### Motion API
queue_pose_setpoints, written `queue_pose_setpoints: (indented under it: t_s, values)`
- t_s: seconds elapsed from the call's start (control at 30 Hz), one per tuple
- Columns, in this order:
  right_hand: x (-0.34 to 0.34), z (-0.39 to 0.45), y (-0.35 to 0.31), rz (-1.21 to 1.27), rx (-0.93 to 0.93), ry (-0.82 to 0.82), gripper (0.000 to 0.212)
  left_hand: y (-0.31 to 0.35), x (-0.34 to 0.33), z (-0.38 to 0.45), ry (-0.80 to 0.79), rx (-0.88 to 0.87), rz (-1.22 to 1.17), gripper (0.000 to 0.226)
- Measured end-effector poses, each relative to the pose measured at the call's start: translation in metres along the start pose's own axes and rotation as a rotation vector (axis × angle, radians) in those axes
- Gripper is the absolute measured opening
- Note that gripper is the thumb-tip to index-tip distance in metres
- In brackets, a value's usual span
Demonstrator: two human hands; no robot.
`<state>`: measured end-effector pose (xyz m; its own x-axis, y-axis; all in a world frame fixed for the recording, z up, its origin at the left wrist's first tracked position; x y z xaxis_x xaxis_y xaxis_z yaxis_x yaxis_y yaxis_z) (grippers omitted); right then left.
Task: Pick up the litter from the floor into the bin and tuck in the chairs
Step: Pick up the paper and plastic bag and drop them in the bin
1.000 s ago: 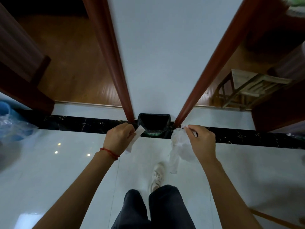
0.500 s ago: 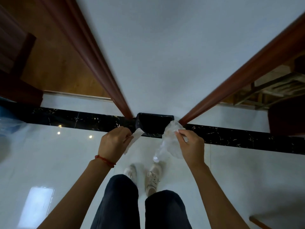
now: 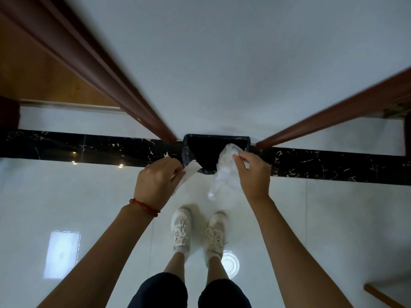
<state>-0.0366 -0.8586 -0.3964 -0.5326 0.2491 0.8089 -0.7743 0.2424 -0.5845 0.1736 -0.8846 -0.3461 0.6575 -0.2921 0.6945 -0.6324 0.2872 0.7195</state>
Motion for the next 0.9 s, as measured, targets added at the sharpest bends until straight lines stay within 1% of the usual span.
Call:
queue_pose_setpoints:
  t_s: [0.17,0.33,0.57,0.73,0.9]
  values:
    - [-0.052,0.009,0.014,0.002,-0.015,-0.076,0.011,-0.033,-0.024,0.005,-0.025,0.045,-0.020,0.012]
    - [-0.076,0.021,0.021,0.007,-0.044,-0.092,0.016,-0.051,-0.034,0.013,-0.021,0.032,-0.022,0.011]
    - [-0.054,0.005,0.037,-0.085,-0.043,-0.083,0.025,-0.053,-0.055,0.027,-0.059,0.031,-0.029,0.011]
    - [-0.031,-0.014,0.052,-0.212,-0.041,-0.131,0.032,-0.037,-0.087,0.046,-0.118,-0.015,-0.039,0.014]
    - [-0.020,-0.020,0.066,-0.331,0.056,-0.148,0.034,-0.031,-0.120,0.073,-0.137,-0.028,-0.034,0.015]
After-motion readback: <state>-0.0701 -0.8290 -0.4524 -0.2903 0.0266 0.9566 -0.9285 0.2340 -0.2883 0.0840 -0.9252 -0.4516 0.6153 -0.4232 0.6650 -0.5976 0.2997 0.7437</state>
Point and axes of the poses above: each hand's wrist, its own z-axis towards the middle knuckle, its own x-axis out of the back of the hand, y = z × x, the point moved 4 cm from there along z, towards the middle knuckle, and after that the axes turned 13 degrees about -z, right-handed, at the moved point
